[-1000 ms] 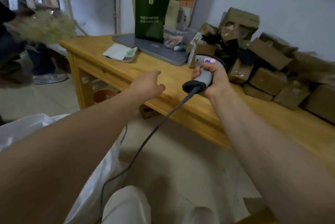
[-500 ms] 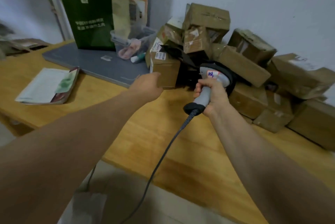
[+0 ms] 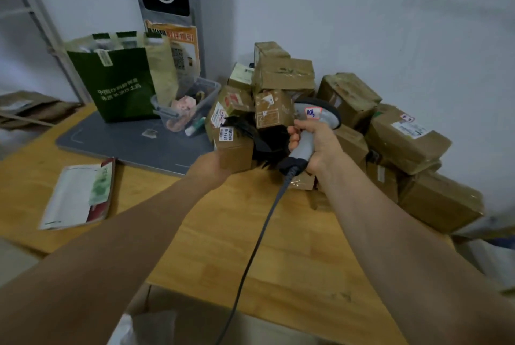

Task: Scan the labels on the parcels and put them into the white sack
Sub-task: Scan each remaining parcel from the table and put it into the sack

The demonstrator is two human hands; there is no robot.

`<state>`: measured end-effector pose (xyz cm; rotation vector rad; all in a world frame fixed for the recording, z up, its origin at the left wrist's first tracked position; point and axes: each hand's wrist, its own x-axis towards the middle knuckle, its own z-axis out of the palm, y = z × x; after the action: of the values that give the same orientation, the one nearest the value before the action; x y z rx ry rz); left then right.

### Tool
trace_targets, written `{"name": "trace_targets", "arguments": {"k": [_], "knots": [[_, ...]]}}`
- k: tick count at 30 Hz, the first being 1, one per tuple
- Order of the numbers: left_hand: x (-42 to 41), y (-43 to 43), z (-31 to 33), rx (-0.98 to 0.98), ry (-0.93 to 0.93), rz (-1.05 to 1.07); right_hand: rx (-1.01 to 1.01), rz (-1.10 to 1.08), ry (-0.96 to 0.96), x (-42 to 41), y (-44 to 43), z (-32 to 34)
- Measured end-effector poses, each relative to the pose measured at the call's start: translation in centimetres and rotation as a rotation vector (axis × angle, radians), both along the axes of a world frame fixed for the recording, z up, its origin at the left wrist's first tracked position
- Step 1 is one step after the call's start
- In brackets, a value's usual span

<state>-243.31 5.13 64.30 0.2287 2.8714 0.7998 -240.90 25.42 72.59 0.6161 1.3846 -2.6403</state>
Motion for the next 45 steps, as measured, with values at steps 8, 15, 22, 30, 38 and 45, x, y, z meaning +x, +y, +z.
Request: {"name": "trace_targets", "arguments": {"k": [8, 15, 22, 30, 38, 45], "knots": [[-6.3, 0.8, -1.4, -0.101, -0.024, 0.034, 0.084, 0.109, -0.127, -1.6, -0.5, -4.9], [-12.0, 2.3, -3.5, -0.302, -0.059, 0.109, 0.200, 0.198, -0.054, -5.1, 2.1, -6.8], [-16.5, 1.8, -5.1, -0.413, -0.089, 0.111, 0.274, 0.322, -0.064, -7.1, 1.6, -8.3], [-11.4, -1.6, -5.8, -0.179, -0.151, 0.082, 0.403, 0.399, -0.019, -5.9, 0.3, -7.3], [-1.0, -9.7, -5.0, -0.134, -0.021, -0.047, 0.575, 0.469, -0.037, -1.9, -5.4, -8.8], [6.3, -14.8, -8.1, -0.334, 0.207, -0.127, 0.550, 0.463, -0.044, 0.4, -10.1, -11.3]]}}
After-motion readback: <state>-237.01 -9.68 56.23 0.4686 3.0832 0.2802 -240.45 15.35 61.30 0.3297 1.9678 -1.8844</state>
